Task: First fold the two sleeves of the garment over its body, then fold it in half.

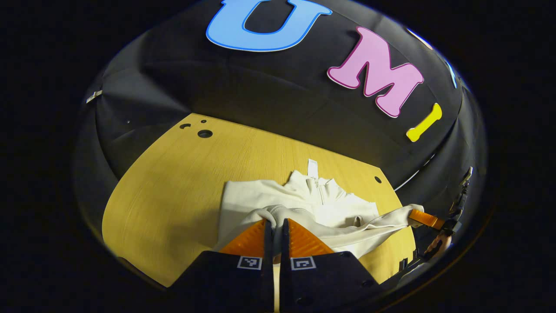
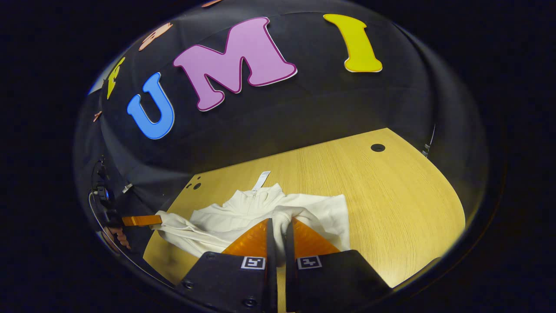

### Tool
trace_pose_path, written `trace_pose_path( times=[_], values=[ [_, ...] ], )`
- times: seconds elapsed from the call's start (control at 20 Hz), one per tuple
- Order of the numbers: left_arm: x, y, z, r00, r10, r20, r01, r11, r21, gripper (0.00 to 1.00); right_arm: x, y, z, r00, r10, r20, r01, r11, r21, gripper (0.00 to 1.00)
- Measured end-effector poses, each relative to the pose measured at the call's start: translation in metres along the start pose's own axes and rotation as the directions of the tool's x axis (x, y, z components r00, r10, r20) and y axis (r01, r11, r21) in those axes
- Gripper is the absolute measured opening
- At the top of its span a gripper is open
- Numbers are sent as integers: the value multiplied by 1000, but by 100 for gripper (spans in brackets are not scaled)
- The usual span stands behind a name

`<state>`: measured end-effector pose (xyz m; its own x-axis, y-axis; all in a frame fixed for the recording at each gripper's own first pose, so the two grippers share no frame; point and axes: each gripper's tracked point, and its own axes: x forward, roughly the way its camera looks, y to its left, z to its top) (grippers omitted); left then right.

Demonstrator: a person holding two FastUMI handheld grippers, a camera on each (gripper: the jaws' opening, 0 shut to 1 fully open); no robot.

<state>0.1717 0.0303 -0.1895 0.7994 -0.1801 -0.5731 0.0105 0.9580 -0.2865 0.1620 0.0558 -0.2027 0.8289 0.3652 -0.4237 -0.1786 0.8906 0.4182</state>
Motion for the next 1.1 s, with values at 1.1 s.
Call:
trace_pose_path(
  times=[1.1],
  values=[
    [153, 39, 3, 984, 139, -108, -137, 990, 27, 9, 139, -47, -20, 989, -112, -99, 118, 991, 67, 12]
  ],
)
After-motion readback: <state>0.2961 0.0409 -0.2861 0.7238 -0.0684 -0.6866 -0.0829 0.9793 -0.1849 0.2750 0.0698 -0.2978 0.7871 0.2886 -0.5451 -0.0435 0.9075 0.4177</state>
